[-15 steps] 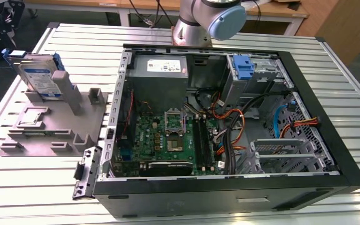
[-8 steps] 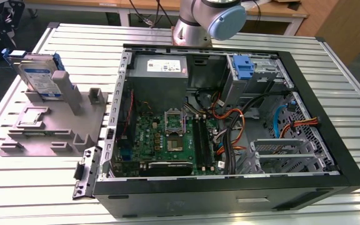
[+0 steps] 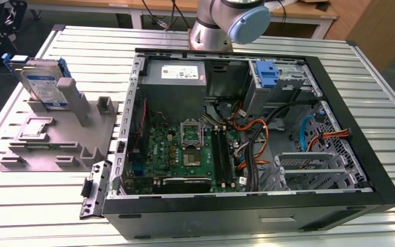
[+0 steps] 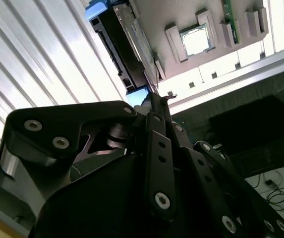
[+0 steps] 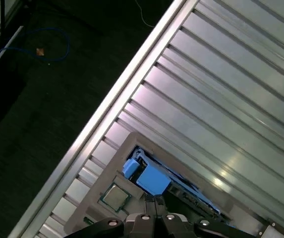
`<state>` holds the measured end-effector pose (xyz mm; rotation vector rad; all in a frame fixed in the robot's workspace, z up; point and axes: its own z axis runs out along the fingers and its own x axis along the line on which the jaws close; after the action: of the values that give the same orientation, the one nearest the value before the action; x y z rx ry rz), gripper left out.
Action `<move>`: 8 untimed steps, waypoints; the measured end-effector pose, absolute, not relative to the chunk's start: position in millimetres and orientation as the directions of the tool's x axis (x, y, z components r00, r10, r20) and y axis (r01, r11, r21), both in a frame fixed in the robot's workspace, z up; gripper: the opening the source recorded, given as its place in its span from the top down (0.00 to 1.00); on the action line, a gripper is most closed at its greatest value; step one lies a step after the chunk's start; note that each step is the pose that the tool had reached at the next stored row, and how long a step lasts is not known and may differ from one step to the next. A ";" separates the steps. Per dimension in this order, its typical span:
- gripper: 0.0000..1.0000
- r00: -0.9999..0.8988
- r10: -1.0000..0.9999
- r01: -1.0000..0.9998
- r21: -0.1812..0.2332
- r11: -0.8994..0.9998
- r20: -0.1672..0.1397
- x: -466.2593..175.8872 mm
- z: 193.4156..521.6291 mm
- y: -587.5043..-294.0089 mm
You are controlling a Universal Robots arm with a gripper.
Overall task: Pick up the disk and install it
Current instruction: 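Pick up the disk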
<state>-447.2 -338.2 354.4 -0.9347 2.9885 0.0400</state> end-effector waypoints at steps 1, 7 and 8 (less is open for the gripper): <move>0.90 -0.811 -0.584 -0.585 0.021 0.811 -0.017 -447.2 354.5 -338.2; 0.90 -0.744 -0.668 -0.668 0.021 0.744 -0.017 -447.2 354.4 -338.2; 0.90 -0.733 -0.680 -0.680 0.021 0.733 -0.017 -447.2 354.5 -338.2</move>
<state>-447.2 -338.2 354.5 -1.1450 2.9164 0.0410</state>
